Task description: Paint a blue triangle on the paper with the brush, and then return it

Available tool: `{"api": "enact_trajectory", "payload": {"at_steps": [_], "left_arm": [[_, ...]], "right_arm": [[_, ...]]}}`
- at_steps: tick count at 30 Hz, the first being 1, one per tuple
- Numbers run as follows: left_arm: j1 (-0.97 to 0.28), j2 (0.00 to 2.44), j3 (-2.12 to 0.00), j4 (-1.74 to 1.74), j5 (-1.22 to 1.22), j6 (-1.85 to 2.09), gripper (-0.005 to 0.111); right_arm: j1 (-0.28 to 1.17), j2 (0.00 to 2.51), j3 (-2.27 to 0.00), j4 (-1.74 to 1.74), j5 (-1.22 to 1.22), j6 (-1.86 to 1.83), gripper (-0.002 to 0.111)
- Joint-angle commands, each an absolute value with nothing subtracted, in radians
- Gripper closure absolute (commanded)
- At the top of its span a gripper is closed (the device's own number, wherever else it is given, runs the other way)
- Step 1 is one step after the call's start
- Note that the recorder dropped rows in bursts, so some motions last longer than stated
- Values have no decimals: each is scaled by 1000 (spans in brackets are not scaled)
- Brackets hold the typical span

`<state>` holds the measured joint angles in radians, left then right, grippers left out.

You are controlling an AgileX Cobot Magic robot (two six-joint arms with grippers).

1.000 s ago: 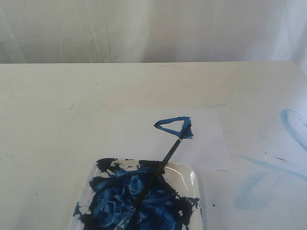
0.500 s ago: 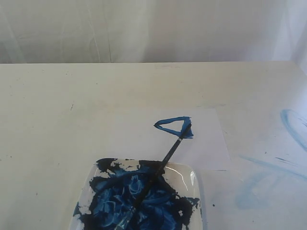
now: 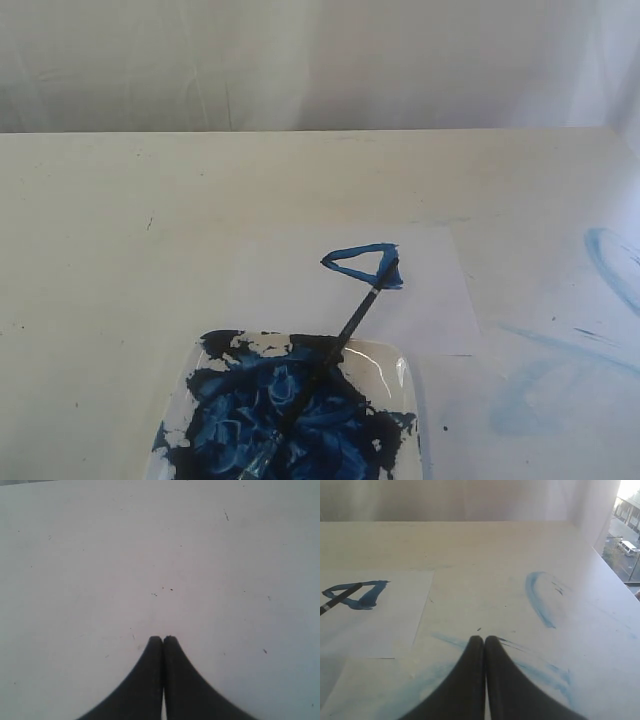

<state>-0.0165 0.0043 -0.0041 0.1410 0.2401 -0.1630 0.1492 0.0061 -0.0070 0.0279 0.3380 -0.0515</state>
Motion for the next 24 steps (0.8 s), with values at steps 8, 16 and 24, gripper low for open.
{"api": "enact_trajectory", "payload": {"at_steps": [8,16,24], "left_arm": [[-70,0,0,139,247,-180,107],[-23,0,0,136,247,-176,107],[-23,0,0,136,247,-176,107]], "right_arm": [[150,0,0,30,336,-49,108],[150,0,0,30,336,-49,108],[150,0,0,30,336,-49,108]]}}
